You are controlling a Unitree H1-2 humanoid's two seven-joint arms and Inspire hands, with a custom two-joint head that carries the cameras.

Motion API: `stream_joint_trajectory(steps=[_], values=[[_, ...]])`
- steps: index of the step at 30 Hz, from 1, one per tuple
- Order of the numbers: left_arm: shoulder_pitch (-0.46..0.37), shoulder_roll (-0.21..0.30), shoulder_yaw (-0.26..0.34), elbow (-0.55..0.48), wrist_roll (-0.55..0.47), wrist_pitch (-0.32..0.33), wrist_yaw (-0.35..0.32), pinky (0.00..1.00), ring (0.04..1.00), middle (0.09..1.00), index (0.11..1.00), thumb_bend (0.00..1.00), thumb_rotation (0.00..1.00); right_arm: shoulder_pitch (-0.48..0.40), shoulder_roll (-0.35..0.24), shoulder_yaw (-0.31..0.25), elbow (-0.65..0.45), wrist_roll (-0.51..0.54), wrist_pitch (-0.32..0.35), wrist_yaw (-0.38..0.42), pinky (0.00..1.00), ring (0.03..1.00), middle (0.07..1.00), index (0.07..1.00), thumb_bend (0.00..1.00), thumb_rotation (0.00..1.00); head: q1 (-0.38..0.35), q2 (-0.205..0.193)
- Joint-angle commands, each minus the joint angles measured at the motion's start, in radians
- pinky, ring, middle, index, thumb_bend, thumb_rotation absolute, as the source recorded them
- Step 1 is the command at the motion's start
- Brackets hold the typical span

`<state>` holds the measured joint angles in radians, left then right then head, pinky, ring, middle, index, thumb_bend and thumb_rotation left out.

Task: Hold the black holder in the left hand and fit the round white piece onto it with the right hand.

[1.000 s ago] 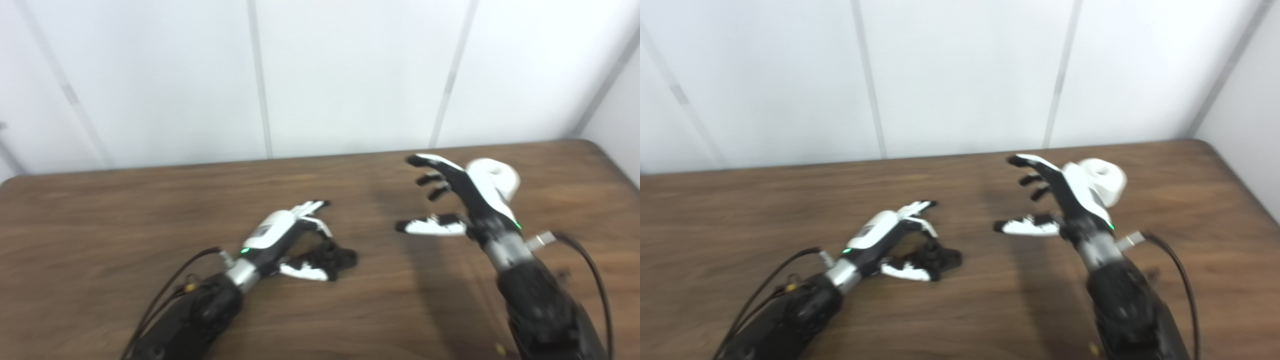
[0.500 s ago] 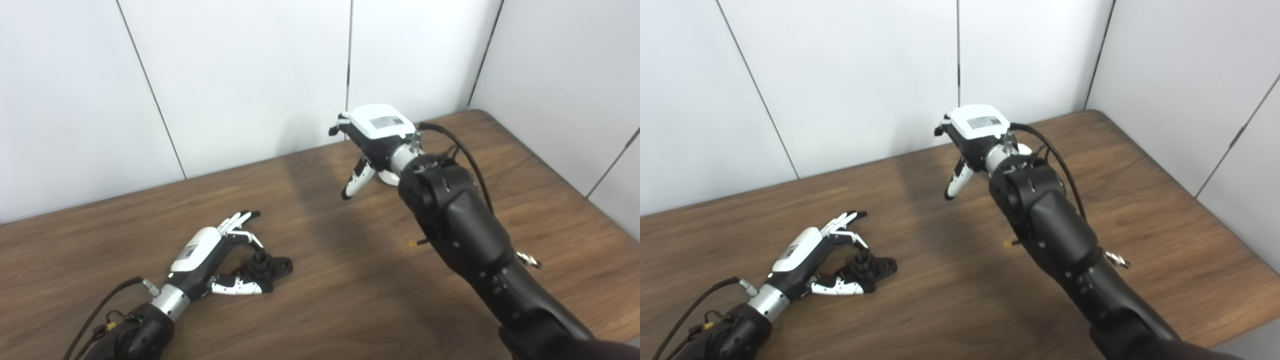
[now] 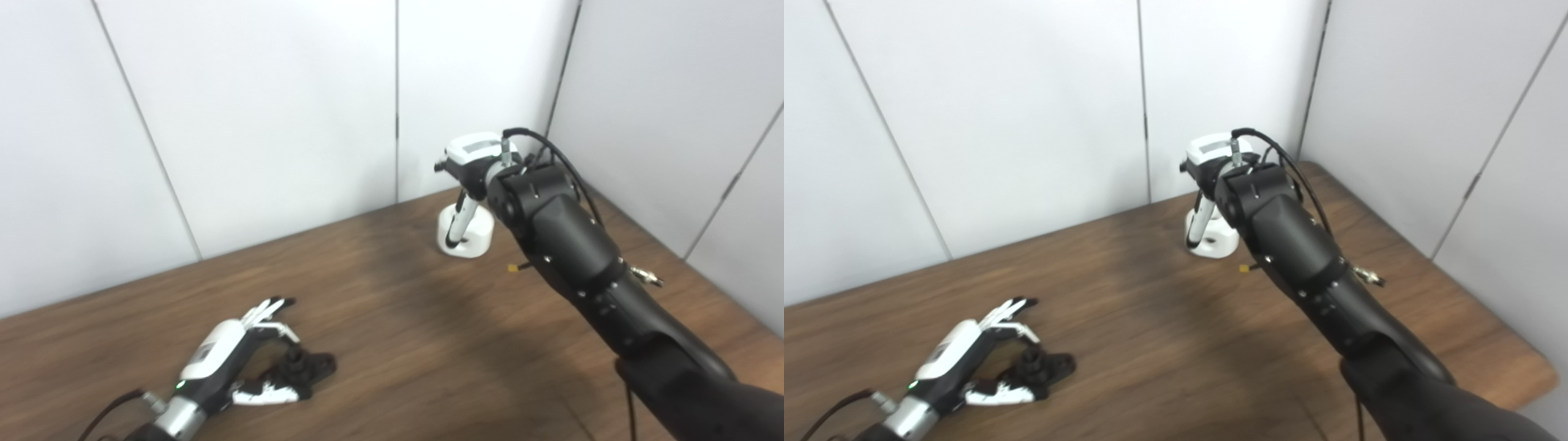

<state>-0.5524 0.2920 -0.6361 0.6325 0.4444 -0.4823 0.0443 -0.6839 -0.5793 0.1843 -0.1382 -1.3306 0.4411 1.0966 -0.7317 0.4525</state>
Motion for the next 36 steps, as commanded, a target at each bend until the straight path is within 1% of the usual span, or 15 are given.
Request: stream_joint_trajectory(steps=[1, 3, 7, 10, 14, 18, 21, 25, 28, 30, 33, 36], values=[[0.118, 0.047, -0.052, 0.103, 0.059, 0.013, -0.063, 1.00, 1.000, 0.953, 0.482, 0.52, 0.05, -0.067, -0.040, -0.015, -0.003, -0.041, 0.005, 0.041, 0.86, 1.000, 1.000, 0.922, 0.99, 0.34, -0.002, -0.002], [0.120, 0.048, -0.051, 0.101, 0.056, 0.013, -0.065, 1.00, 1.000, 0.951, 0.482, 0.52, 0.05, -0.072, -0.049, -0.016, 0.010, -0.052, 0.003, 0.063, 0.87, 1.000, 1.000, 0.922, 1.00, 0.35, -0.012, -0.009], [0.117, 0.050, -0.055, 0.106, 0.051, 0.013, -0.063, 1.00, 1.000, 0.952, 0.482, 0.52, 0.05, -0.072, -0.066, -0.023, 0.018, -0.066, 0.003, 0.086, 0.87, 1.000, 1.000, 0.913, 1.00, 0.33, -0.019, -0.014], [0.115, 0.051, -0.061, 0.112, 0.044, 0.013, -0.057, 1.00, 1.000, 0.948, 0.482, 0.52, 0.05, -0.073, -0.076, -0.028, 0.019, -0.066, 0.004, 0.109, 0.87, 1.000, 1.000, 0.913, 1.00, 0.36, -0.019, -0.014], [0.115, 0.053, -0.069, 0.113, 0.033, 0.012, -0.049, 1.00, 1.000, 0.947, 0.482, 0.52, 0.05, -0.063, -0.085, -0.046, 0.022, -0.056, 0.014, 0.119, 0.80, 0.990, 1.000, 0.914, 1.00, 0.38, -0.023, -0.019], [0.115, 0.054, -0.070, 0.112, 0.033, 0.012, -0.052, 1.00, 1.000, 0.948, 0.482, 0.52, 0.05, -0.055, -0.088, -0.052, 0.029, -0.059, 0.013, 0.105, 0.80, 0.977, 1.000, 0.901, 1.00, 0.39, -0.020, -0.020], [0.116, 0.055, -0.066, 0.108, 0.032, 0.013, -0.060, 1.00, 1.000, 0.950, 0.482, 0.52, 0.05, -0.044, -0.083, -0.064, 0.056, -0.051, 0.019, 0.057, 0.84, 0.970, 1.000, 0.892, 0.98, 0.38, -0.017, -0.020], [0.117, 0.056, -0.072, 0.109, 0.033, 0.012, -0.049, 1.00, 1.000, 0.949, 0.482, 0.52, 0.05, -0.033, -0.060, -0.109, 0.106, -0.015, 0.027, -0.023, 0.84, 0.970, 1.000, 0.895, 0.95, 0.38, -0.015, -0.021], [0.116, 0.055, -0.072, 0.113, 0.036, 0.013, -0.050, 1.00, 1.000, 0.949, 0.482, 0.52, 0.05, -0.028, -0.047, -0.131, 0.140, 0.004, 0.027, -0.078, 0.82, 0.966, 1.000, 0.885, 0.95, 0.41, -0.015, -0.021], [0.118, 0.057, -0.071, 0.107, 0.033, 0.013, -0.053, 1.00, 1.000, 0.951, 0.482, 0.52, 0.05, -0.024, -0.038, -0.145, 0.167, 0.026, 0.028, -0.122, 0.83, 0.970, 1.000, 0.881, 0.94, 0.43, -0.006, -0.020], [0.122, 0.058, -0.067, 0.103, 0.031, 0.013, -0.056, 1.00, 1.000, 0.953, 0.482, 0.52, 0.05, -0.021, -0.024, -0.157, 0.199, 0.051, 0.028, -0.171, 0.85, 0.978, 0.998, 0.877, 0.92, 0.44, -0.002, -0.019], [0.123, 0.057, -0.063, 0.101, 0.027, 0.013, -0.066, 1.00, 1.000, 0.954, 0.483, 0.52, 0.05, -0.020, -0.015, -0.159, 0.217, 0.065, 0.028, -0.197, 0.87, 0.976, 0.990, 0.877, 0.92, 0.45, 0.004, -0.022]])
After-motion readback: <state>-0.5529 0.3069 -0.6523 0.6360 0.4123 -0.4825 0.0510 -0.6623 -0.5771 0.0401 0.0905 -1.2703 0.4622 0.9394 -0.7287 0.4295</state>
